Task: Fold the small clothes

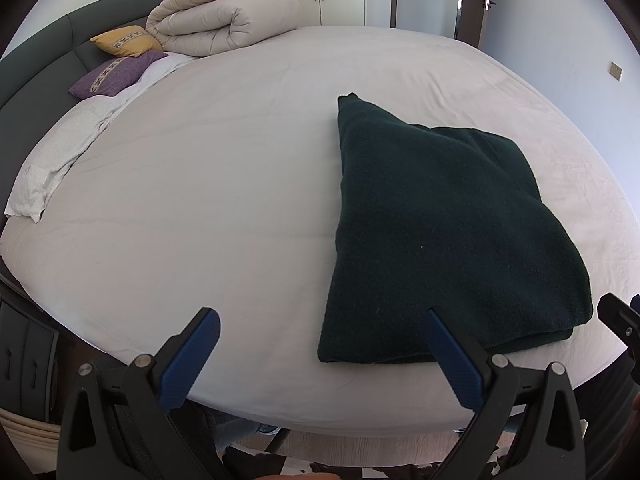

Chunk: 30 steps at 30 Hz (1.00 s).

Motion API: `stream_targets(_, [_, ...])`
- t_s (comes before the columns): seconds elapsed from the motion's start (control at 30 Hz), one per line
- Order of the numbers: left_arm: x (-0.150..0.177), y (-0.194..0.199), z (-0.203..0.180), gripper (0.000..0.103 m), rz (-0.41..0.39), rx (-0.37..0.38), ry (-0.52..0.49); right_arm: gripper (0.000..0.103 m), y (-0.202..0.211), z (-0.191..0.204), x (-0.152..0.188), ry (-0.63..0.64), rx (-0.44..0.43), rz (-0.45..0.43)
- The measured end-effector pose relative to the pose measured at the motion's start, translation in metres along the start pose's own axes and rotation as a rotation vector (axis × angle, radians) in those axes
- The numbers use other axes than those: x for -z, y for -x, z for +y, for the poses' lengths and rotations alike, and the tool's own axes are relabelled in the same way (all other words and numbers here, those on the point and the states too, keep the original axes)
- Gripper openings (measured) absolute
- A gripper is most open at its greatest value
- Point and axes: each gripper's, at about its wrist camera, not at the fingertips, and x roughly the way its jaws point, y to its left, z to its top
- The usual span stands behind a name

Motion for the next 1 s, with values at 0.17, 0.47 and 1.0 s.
stream_targets(0.17, [0.0001, -0.0001, 0.0000, 0.103, 0.001, 0.000, 0.001, 0.103, -0.0004, 0.0021, 0.0011, -0.002, 0.000, 0.000])
stream_targets(0.47, [0.0012, -0.0015, 0.0001, 0.103, 0.003, 0.000, 0.001, 0.103, -0.0010, 0.0045, 0.0026, -0.006, 0.000, 0.002])
stream_targets(1.0, [0.0029, -0.0022, 0.0030, 0.103, 0.005, 0.002, 0.003, 0.103, -0.0009, 0.0054, 0.0038, -0.008, 0.002, 0.005])
